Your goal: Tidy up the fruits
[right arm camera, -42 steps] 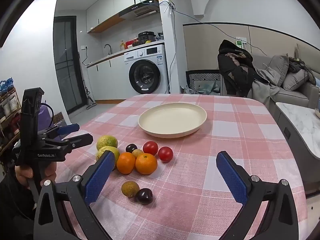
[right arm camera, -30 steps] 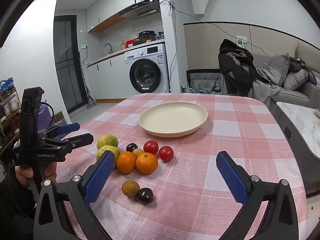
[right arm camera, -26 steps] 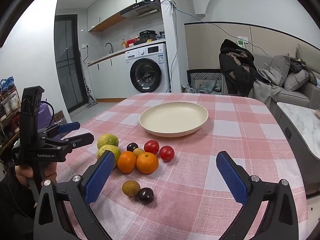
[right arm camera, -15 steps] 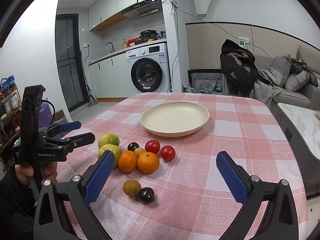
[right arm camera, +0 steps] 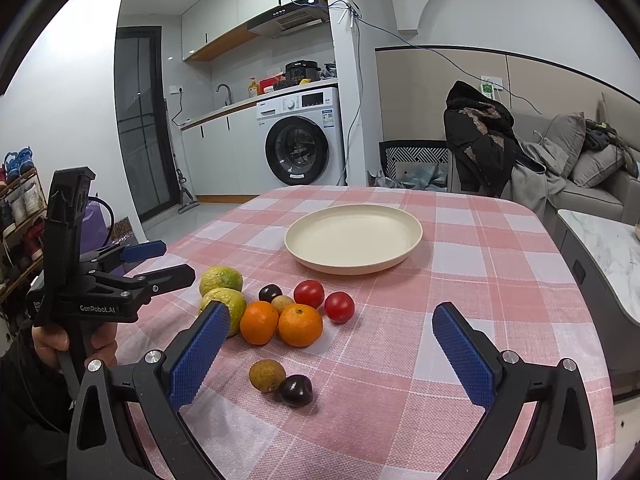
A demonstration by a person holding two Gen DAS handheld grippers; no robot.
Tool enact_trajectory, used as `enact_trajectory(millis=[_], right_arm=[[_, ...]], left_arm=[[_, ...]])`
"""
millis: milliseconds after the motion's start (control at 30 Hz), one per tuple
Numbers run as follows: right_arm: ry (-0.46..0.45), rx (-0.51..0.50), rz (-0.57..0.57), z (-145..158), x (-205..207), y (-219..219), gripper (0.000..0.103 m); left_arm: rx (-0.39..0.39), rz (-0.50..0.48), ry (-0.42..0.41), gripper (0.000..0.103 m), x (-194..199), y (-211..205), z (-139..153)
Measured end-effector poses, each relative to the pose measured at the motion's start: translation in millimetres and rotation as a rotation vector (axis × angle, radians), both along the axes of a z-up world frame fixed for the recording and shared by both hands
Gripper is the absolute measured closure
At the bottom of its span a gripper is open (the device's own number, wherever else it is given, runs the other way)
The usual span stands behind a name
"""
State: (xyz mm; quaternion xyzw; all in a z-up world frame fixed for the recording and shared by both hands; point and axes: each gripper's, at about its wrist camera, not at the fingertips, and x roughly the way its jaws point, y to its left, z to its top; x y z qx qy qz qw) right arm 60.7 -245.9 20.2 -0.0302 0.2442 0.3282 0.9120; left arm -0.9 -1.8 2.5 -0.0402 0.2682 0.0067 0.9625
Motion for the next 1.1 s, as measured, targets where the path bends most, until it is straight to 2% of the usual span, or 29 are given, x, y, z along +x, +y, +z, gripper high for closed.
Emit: enact_trajectory(millis=[1100], right_arm=[[-0.013, -0.005, 0.002, 3.5, -4.1, 1.9, 0.0]], left_arm=[[0.009, 0.001, -0.002, 0.001, 1.0, 0.8, -1.1]])
